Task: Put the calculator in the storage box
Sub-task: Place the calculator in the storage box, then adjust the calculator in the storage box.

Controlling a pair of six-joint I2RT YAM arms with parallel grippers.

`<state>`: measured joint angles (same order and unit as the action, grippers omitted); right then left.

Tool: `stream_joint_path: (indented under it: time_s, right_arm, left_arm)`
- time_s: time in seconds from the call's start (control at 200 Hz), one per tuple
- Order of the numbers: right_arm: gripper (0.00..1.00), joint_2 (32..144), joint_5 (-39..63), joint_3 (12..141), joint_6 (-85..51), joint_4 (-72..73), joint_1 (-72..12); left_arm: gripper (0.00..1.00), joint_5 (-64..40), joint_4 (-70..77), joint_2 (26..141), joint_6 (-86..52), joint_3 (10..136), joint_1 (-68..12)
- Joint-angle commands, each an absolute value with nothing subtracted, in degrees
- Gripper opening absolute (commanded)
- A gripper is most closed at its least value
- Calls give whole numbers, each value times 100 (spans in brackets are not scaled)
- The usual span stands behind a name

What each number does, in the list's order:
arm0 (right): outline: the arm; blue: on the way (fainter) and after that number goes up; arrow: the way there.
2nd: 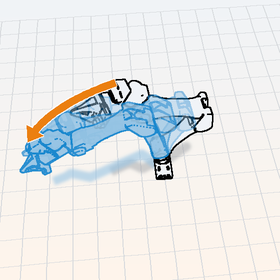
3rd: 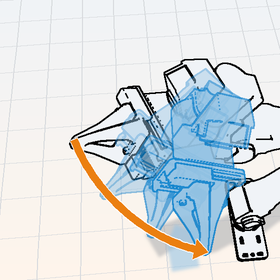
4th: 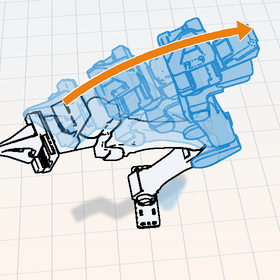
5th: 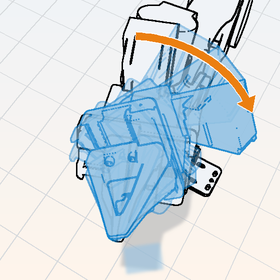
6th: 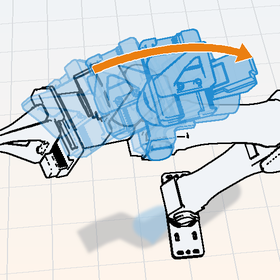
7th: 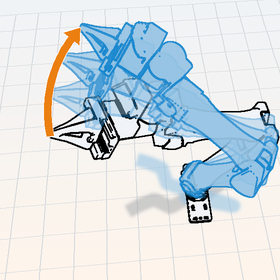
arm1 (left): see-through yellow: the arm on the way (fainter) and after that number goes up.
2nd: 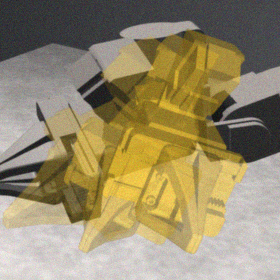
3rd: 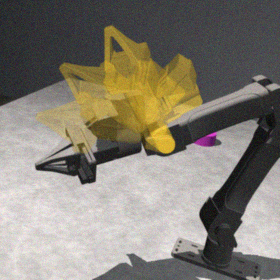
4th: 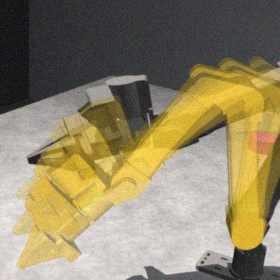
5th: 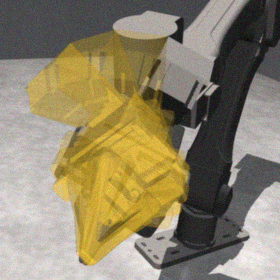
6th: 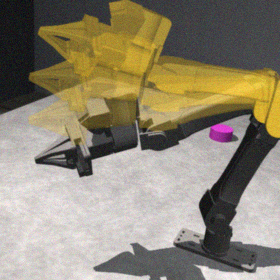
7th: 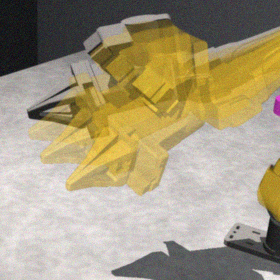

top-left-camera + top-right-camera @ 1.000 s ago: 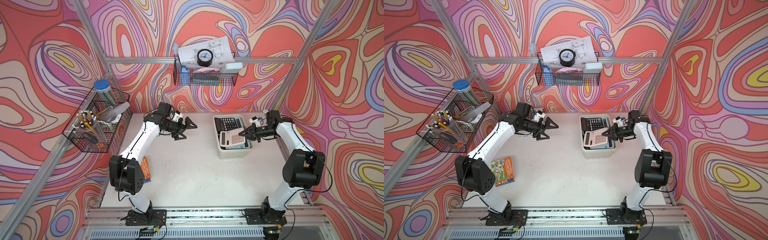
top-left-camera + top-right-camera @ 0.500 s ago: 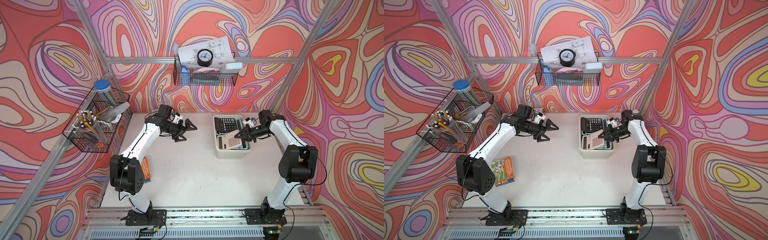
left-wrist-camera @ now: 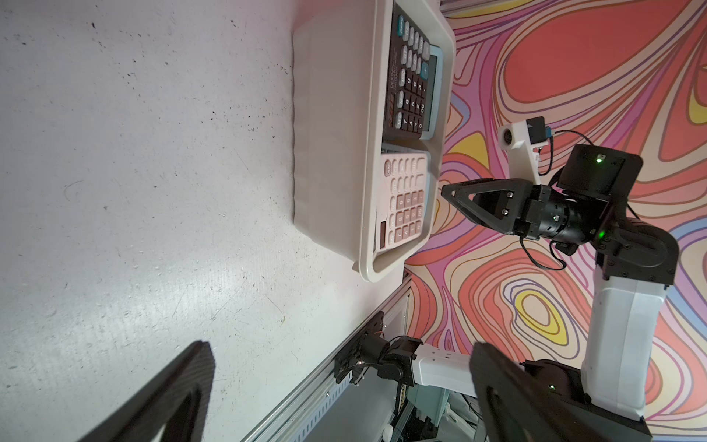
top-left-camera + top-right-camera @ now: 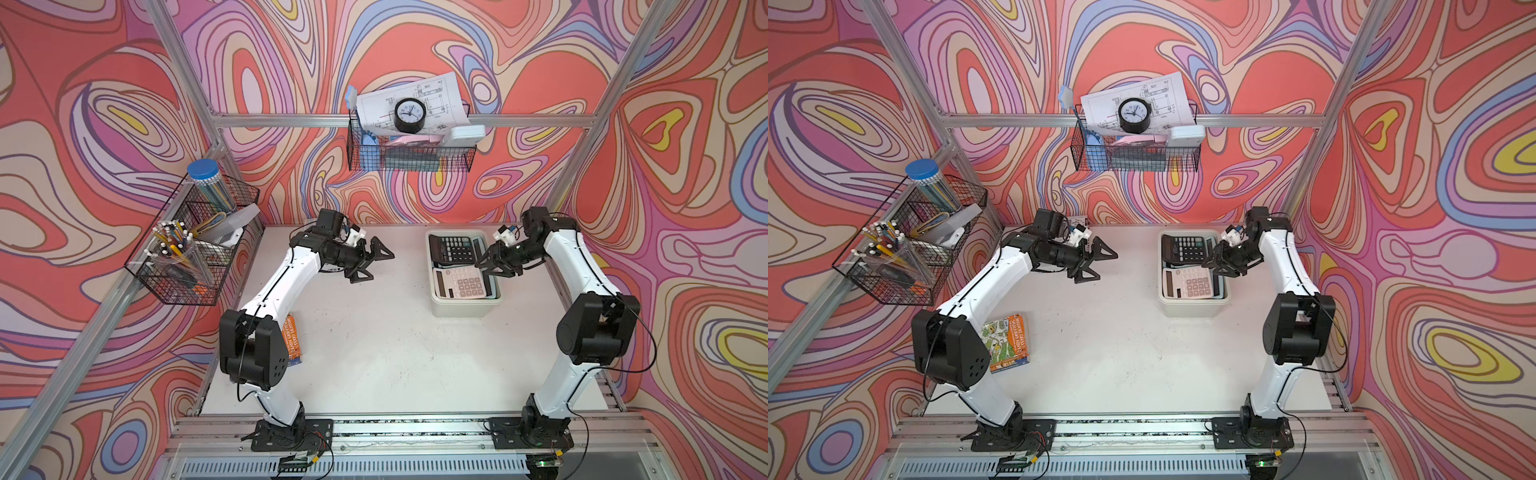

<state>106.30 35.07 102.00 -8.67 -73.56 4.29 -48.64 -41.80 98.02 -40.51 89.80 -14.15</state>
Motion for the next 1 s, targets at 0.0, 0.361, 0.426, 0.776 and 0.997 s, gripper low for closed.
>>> stream_joint_path:
  time_s: [0.0, 0.361, 0.426, 0.776, 0.997]
  right_arm:
    - [47, 10650, 2741, 10387, -856, -7626, 354]
    - [46, 10569, 3079, 9729, -1062, -7046, -212]
    - [45, 10607, 3193, 9606, -1114, -6936, -291]
    - [45, 10712, 3338, 9261, -1301, -6592, -714]
    - [45, 10612, 3229, 9742, -1316, -6846, -717]
  left_arm:
    - [98, -4726, -4115, 9651, -4030, 8896, -1388]
    - [99, -4439, -4168, 9512, -4009, 8692, -1389]
    - [99, -4421, -4172, 9506, -3999, 8684, -1386]
    - [98, -4386, -4087, 9361, -4074, 8525, -1389]
    - [99, -4244, -4215, 9259, -3965, 8674, -1519]
